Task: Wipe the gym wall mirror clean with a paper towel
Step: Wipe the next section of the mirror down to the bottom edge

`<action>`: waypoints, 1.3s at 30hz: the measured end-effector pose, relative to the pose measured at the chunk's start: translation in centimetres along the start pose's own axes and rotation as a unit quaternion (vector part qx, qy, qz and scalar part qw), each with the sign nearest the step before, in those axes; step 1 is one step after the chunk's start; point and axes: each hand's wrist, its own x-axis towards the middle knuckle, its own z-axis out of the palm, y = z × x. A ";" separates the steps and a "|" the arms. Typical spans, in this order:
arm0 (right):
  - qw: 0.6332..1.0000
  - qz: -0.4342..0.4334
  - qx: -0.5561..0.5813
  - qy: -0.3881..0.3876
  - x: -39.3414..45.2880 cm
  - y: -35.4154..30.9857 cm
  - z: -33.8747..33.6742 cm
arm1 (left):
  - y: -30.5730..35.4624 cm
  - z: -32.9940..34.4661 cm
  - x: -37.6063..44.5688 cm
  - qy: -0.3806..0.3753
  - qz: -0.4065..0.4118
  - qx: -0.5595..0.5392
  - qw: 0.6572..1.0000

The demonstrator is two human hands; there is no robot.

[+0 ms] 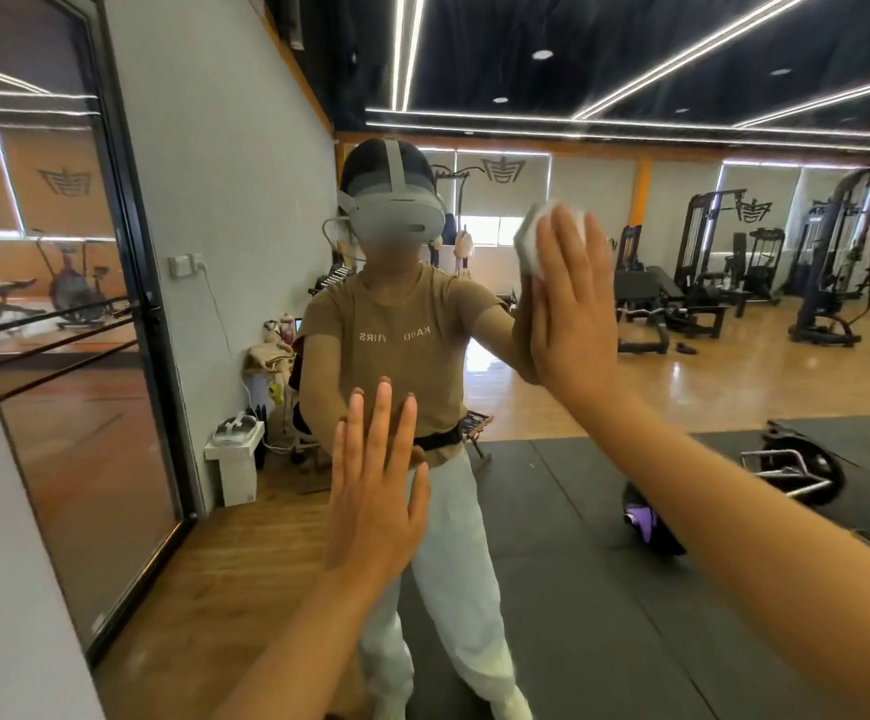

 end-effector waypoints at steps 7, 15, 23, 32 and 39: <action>0.952 -0.226 -0.062 -0.196 -19.9 2.1 -0.6 | 0.6 1.0 0.1 0.015 -0.017 0.005 1.000; 0.919 -0.308 -0.085 -0.232 -18.9 4.8 -3.1 | 3.8 1.9 -0.9 0.009 -0.097 -0.033 0.995; 0.992 -0.072 -0.054 -0.084 -1.6 9.8 -5.8 | 10.0 3.8 -1.2 0.012 -0.141 -0.070 0.987; 0.990 -0.116 -0.009 -0.081 -10.6 9.2 -3.3 | 13.0 6.3 -1.0 0.004 -0.143 -0.057 0.988; 0.924 -0.309 -0.086 -0.209 -23.2 11.3 -4.8 | 12.0 6.4 -1.0 -0.004 -0.132 -0.002 0.991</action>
